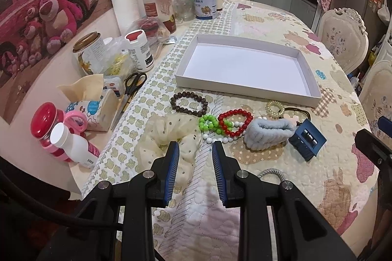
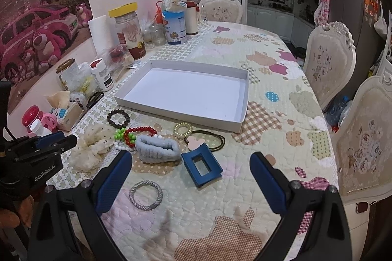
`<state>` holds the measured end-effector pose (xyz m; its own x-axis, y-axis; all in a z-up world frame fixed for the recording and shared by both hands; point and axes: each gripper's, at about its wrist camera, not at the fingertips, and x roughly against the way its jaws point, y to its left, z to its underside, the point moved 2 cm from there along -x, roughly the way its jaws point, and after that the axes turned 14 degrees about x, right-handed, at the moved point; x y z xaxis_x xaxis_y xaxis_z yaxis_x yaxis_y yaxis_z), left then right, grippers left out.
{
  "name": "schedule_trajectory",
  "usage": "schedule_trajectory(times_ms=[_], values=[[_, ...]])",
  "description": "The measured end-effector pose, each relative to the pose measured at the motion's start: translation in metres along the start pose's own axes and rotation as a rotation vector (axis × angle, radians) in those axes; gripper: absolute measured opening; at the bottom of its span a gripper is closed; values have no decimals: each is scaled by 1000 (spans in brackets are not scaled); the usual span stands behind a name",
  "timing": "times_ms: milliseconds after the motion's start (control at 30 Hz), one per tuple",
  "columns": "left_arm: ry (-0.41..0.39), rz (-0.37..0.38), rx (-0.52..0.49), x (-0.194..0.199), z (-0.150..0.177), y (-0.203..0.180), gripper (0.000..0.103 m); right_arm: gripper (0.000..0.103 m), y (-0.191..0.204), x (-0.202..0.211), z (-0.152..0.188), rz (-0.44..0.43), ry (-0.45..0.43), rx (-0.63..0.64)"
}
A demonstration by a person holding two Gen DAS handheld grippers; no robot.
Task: Organize jewelry
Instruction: 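Move both tools toward the jewelry in front of the white tray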
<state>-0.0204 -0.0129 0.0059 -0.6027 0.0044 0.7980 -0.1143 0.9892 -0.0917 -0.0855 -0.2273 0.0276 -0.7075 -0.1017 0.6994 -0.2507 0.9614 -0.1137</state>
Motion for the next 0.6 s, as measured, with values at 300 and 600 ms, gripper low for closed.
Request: schedule_trajectory(times_ms=[300,600], values=[[43,42,59,-3,-3,13,27,99,3,-2,2,-10,21,19],[111,50,124,-6,-3,42,27,99,6,-14,6,-54,47,26]])
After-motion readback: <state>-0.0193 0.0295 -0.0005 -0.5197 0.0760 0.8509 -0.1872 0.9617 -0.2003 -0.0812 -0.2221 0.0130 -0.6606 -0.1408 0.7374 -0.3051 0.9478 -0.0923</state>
